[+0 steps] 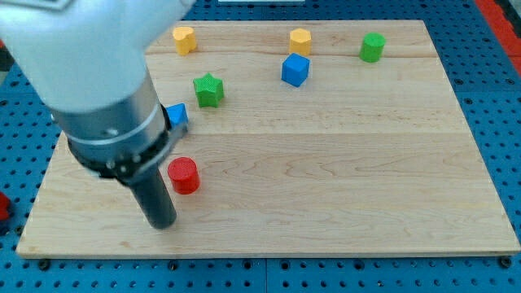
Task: Move the red circle slightly right and bit a down
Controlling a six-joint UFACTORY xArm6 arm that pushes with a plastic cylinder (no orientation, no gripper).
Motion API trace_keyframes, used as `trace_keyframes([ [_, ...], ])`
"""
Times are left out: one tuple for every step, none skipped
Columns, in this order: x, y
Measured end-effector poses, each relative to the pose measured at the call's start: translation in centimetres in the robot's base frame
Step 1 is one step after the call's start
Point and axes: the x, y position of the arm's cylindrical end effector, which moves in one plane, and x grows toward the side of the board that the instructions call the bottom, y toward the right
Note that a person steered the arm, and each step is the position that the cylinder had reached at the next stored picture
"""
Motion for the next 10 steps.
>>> trace_keyframes([
  [-6.8, 6.8],
  [-8.5, 12.3],
  [-2.3, 7.6],
  [-3.2, 2.6],
  [-8.0, 3.2],
  [-10.7, 3.7],
  [-10.8, -0.3],
  [-12.1, 4.2],
  [-14.2, 11.4],
  [-15.6, 20.2],
])
